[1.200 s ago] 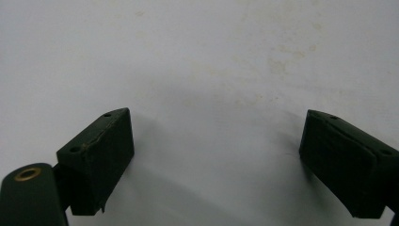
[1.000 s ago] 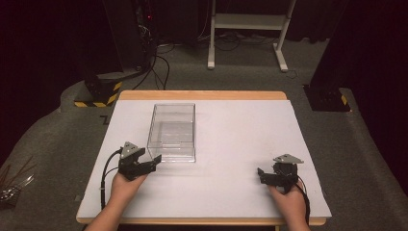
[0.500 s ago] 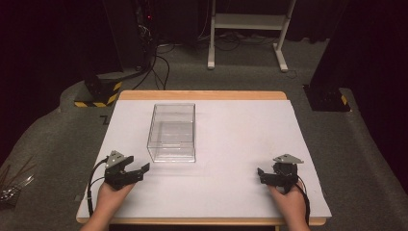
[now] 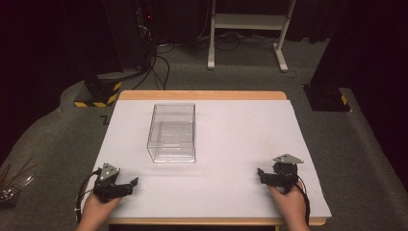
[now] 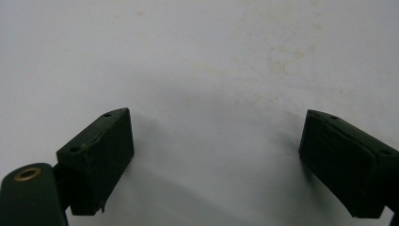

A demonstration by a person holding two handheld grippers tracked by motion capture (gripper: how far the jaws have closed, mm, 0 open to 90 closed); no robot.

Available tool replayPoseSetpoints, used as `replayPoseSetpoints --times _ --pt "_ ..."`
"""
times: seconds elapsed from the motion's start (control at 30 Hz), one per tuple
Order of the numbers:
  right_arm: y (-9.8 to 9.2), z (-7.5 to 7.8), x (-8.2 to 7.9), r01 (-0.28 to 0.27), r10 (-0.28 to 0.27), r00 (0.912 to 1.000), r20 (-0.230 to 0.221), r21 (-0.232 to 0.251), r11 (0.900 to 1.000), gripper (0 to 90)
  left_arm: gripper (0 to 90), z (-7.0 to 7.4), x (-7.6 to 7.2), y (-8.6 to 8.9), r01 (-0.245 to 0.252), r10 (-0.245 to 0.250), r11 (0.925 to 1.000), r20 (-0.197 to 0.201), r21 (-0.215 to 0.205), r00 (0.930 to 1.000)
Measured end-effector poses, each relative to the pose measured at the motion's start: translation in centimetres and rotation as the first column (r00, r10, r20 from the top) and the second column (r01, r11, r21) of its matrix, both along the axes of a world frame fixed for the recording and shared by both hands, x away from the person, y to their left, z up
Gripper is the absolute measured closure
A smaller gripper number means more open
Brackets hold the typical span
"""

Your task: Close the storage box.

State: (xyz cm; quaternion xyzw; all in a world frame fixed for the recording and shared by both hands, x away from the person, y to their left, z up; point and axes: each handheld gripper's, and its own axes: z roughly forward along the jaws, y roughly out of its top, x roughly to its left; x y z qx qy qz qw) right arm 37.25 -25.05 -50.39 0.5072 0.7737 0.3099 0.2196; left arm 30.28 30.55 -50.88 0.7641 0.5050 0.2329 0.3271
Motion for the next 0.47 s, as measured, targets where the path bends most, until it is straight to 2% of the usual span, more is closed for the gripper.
replayPoseSetpoints --times 0.13,0.47 --pt "-0.01 -0.01 0.01 0.0 0.0 1.0 0.001 0.003 1.0 10.7 17.9 0.0 0.05 0.12 0.009 -0.009 0.9998 -0.001 -0.018 1.0" --pt "0.0 0.0 0.0 0.0 0.0 1.0 0.001 0.0 1.0 10.7 16.6 0.0 0.12 0.19 0.018 -0.019 0.9996 -0.008 -0.022 0.9998"
